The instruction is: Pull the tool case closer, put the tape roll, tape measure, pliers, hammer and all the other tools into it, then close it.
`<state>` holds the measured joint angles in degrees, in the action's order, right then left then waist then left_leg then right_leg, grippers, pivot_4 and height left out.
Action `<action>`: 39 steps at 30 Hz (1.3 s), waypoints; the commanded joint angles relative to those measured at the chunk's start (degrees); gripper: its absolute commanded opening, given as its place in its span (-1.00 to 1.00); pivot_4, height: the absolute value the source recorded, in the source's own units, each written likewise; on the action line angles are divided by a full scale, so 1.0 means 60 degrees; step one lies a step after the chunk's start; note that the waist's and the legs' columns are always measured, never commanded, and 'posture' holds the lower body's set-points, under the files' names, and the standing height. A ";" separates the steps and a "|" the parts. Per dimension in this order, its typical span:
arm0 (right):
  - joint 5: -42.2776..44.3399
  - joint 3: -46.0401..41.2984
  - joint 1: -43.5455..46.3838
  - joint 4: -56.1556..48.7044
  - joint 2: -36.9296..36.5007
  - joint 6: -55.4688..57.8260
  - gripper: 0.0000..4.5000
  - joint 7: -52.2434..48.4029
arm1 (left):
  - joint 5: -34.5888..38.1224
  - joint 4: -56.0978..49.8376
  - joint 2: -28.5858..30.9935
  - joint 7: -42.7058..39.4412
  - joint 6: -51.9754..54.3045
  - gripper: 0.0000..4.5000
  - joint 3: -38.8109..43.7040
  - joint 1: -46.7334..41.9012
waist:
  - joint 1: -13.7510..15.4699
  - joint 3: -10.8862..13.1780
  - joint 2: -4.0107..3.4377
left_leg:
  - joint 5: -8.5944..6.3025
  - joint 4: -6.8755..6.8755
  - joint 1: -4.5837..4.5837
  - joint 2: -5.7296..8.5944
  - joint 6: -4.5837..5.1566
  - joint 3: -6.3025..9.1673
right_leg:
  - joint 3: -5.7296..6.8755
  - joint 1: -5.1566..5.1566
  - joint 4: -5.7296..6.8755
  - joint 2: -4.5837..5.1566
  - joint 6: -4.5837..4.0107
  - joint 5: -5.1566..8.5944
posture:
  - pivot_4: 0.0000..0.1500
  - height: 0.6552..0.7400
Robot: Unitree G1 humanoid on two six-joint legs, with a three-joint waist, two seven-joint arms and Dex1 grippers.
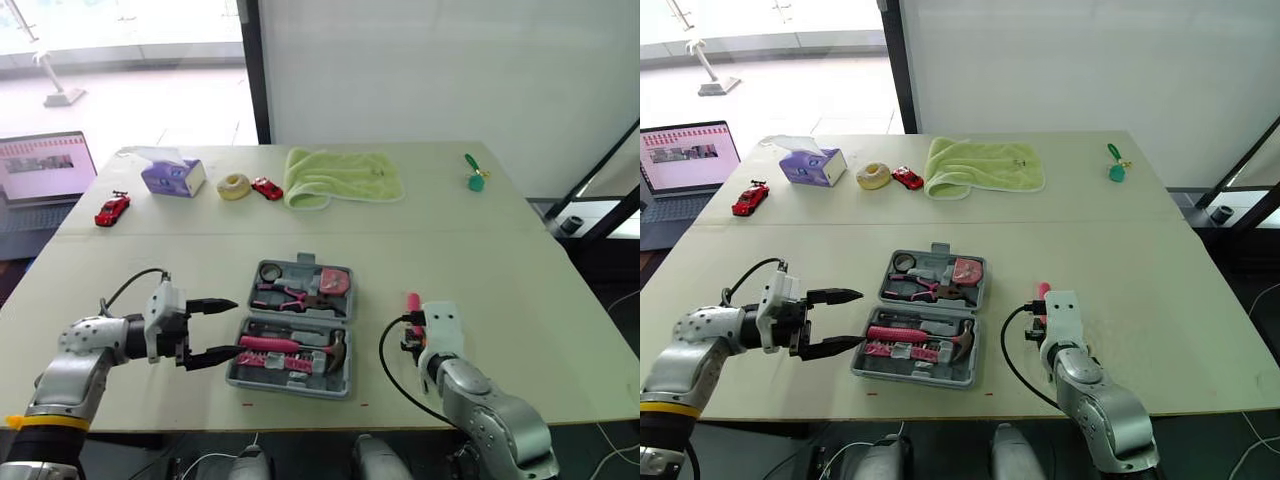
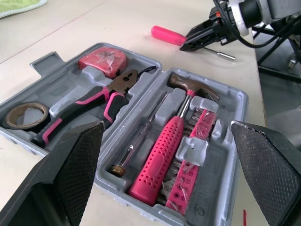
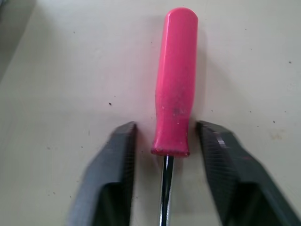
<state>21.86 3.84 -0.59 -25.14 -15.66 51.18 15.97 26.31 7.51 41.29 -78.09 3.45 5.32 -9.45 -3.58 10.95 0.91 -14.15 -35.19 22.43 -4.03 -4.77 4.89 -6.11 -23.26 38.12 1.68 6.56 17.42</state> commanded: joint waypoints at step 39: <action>0.0677 0.7687 0.8692 -0.0232 -0.0607 0.5016 -0.83 -0.6727 | 0.0560 -0.1314 0.2012 -0.1434 0.0202 1.00 0.1121 0.1393 | -0.0079 0.0022 -0.0015 | -0.0005 -0.0002 0.0033 -0.0027 0.0008 -0.0002 | 0.0016 -0.0060 0.0029 -0.0015 -0.0011 0.0007 | 1.00 1.00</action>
<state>26.83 49.62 50.16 -25.56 -20.29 81.27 -24.10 28.27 1.23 52.45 -87.07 3.81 10.40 -0.65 -4.06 11.08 0.82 -14.18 -35.20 22.63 -4.19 -4.72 4.87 -6.01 -23.62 38.29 1.59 6.50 17.46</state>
